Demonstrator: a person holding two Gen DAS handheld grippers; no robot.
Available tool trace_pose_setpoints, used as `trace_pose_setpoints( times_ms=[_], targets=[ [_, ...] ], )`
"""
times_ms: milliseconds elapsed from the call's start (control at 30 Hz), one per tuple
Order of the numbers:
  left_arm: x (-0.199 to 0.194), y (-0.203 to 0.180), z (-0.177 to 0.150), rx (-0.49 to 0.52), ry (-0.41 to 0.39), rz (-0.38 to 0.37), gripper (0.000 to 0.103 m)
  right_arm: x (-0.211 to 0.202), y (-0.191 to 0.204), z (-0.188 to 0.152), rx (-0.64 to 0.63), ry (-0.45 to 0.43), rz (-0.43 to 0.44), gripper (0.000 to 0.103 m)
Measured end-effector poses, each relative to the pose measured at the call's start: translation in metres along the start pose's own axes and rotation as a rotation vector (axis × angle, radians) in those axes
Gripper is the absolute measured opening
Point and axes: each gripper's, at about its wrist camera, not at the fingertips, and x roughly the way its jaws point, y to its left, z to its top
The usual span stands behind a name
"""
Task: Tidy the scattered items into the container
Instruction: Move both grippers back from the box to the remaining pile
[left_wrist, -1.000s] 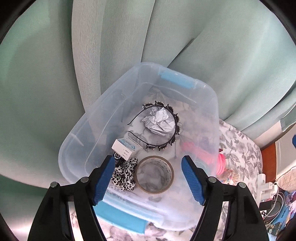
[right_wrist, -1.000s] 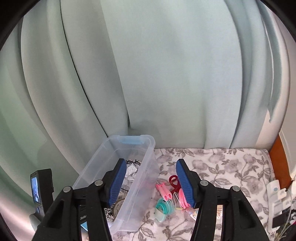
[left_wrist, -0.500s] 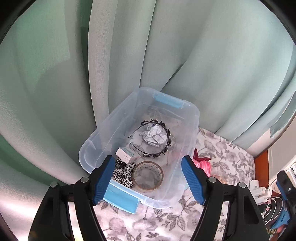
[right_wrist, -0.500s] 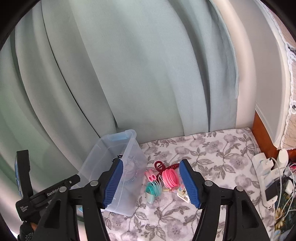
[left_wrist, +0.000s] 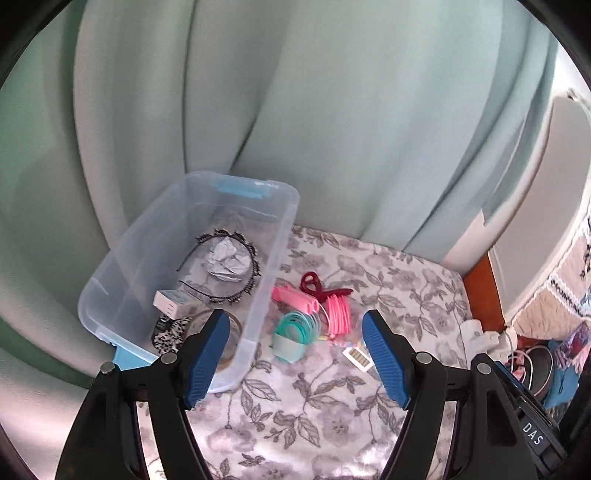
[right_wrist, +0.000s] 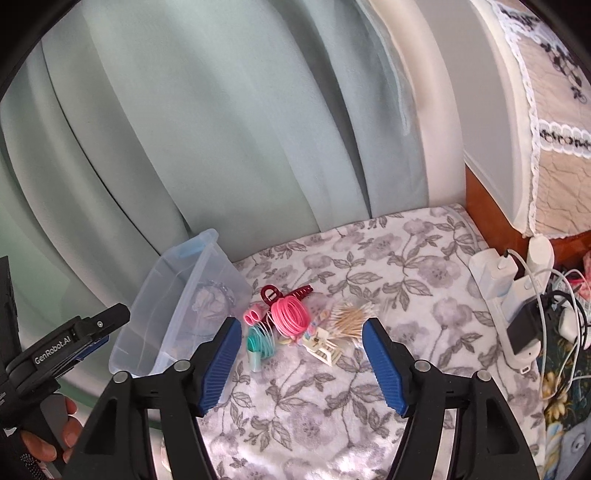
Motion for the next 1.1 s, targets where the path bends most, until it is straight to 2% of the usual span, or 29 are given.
trace_pose_setpoints(
  times_ms=[267,367,467,600,800,1100],
  targets=[
    [0.051,-0.044,-0.036,0.138,0.166,-0.015,0.075,0.027,-0.038,-0.027,0.076,0.109,-0.049,0.072],
    [0.066,-0.049,-0.052,0.167,0.220,-0.008,0.075,0.030,-0.048,-0.037,0.089,0.131,-0.056,0.072],
    [0.077,-0.049,-0.066,0.191,0.248,0.014,0.075,0.035,-0.058,-0.046,0.104,0.152,-0.062,0.076],
    [0.092,-0.043,-0.076,0.185,0.283,0.030,0.075,0.047,-0.068,-0.056,0.116,0.197,-0.074,0.077],
    [0.110,-0.044,-0.079,0.217,0.278,0.057,0.075,0.063,-0.065,-0.054,0.082,0.219,-0.062,0.078],
    [0.136,-0.029,-0.067,0.165,0.221,0.122,0.075,0.101,-0.051,-0.041,0.010,0.264,-0.054,0.079]
  ],
)
